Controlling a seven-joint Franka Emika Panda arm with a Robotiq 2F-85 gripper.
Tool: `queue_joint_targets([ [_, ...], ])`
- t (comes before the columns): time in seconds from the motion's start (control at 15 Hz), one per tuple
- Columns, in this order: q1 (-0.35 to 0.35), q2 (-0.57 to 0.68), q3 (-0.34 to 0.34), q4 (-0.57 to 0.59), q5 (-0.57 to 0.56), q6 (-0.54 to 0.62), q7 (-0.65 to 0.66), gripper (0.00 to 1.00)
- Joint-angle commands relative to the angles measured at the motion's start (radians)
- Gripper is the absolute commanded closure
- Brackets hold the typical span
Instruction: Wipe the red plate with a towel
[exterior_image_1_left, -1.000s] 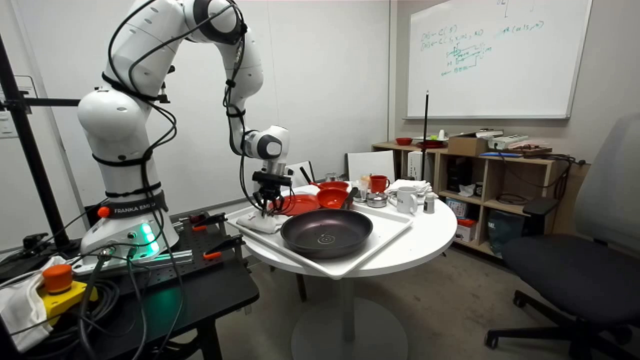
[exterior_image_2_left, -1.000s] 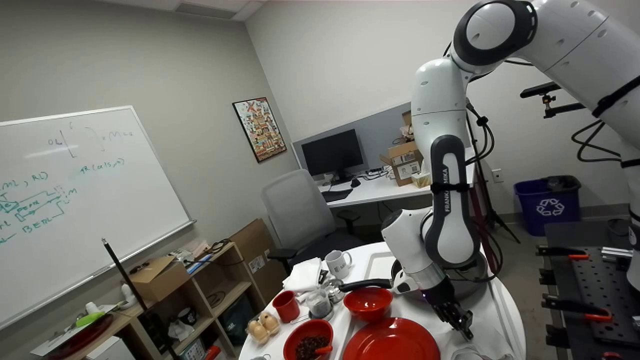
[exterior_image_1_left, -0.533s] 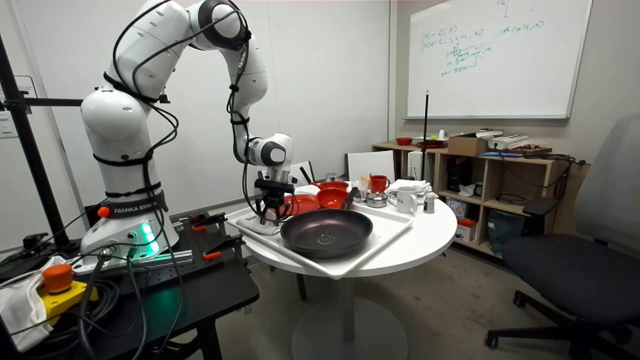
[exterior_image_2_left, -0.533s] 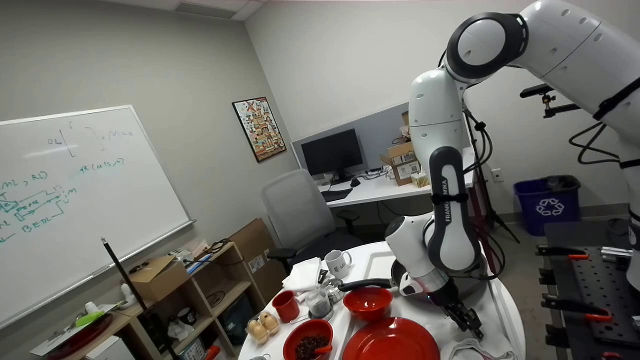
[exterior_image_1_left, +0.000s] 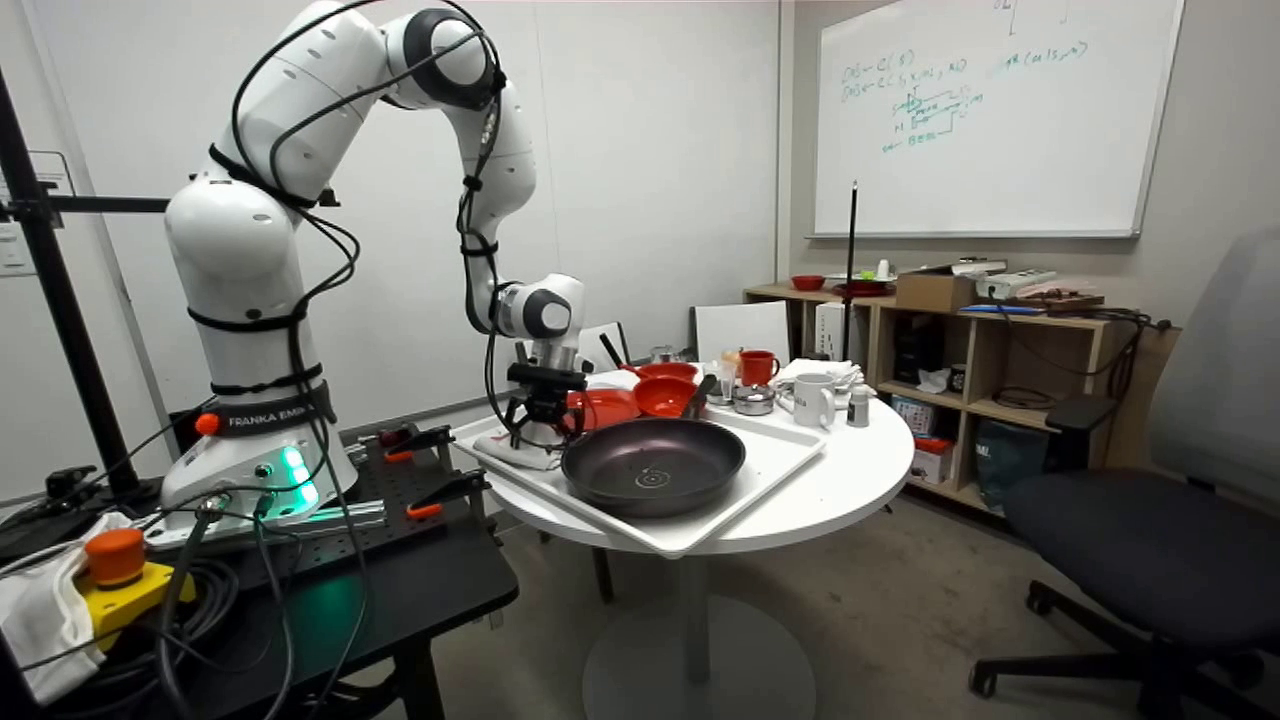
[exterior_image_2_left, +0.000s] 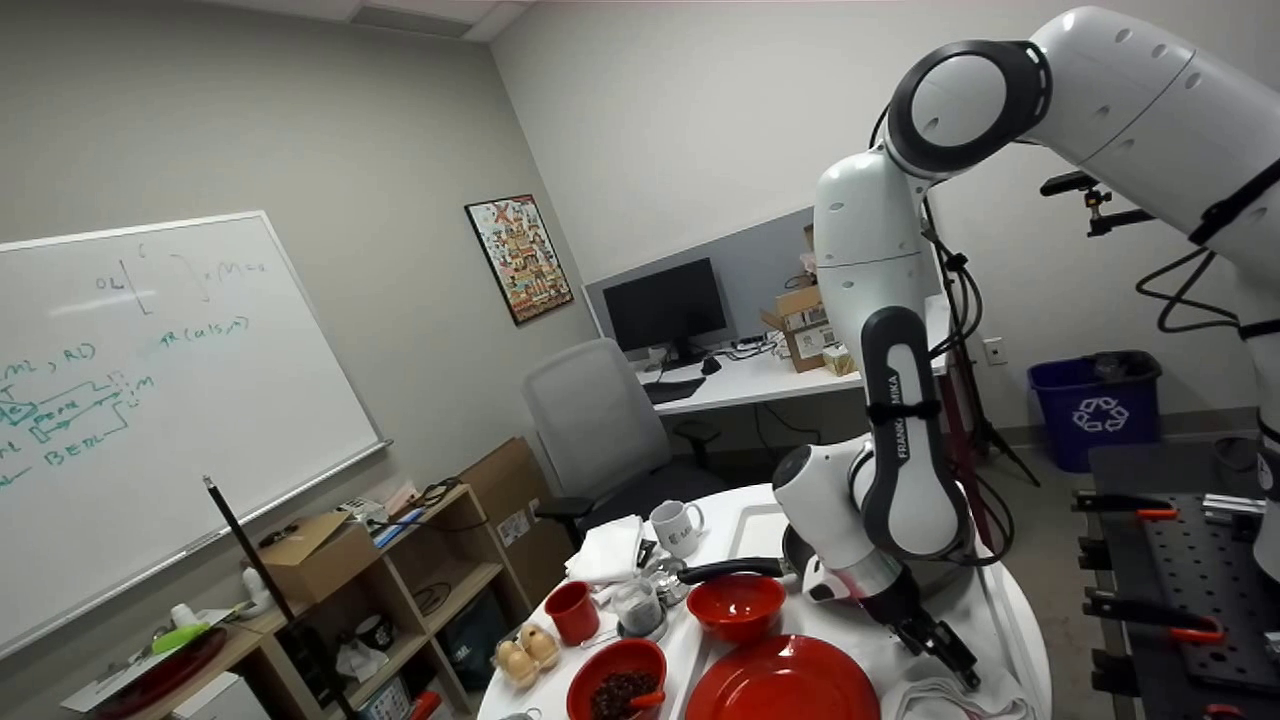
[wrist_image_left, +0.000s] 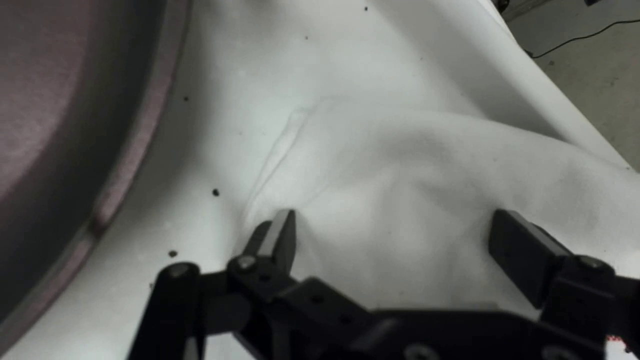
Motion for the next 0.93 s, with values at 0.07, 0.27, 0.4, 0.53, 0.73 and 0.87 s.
queue_joint_targets([
  [0.07,0.066,-0.032,-0.059,-0.017,-0.075,0.052,0.096,0.0],
  [0.27,0.095,-0.057,-0.094,-0.03,-0.114,0.083,0.144,0.0],
  [0.4,0.109,-0.067,-0.116,-0.034,-0.135,0.098,0.168,0.0],
  [0.53,0.113,-0.069,-0.131,-0.03,-0.147,0.104,0.182,0.0],
  [0.73,0.087,-0.061,-0.123,-0.017,-0.133,0.094,0.166,0.0],
  [0.87,0.063,-0.05,-0.11,-0.009,-0.117,0.09,0.148,0.0],
])
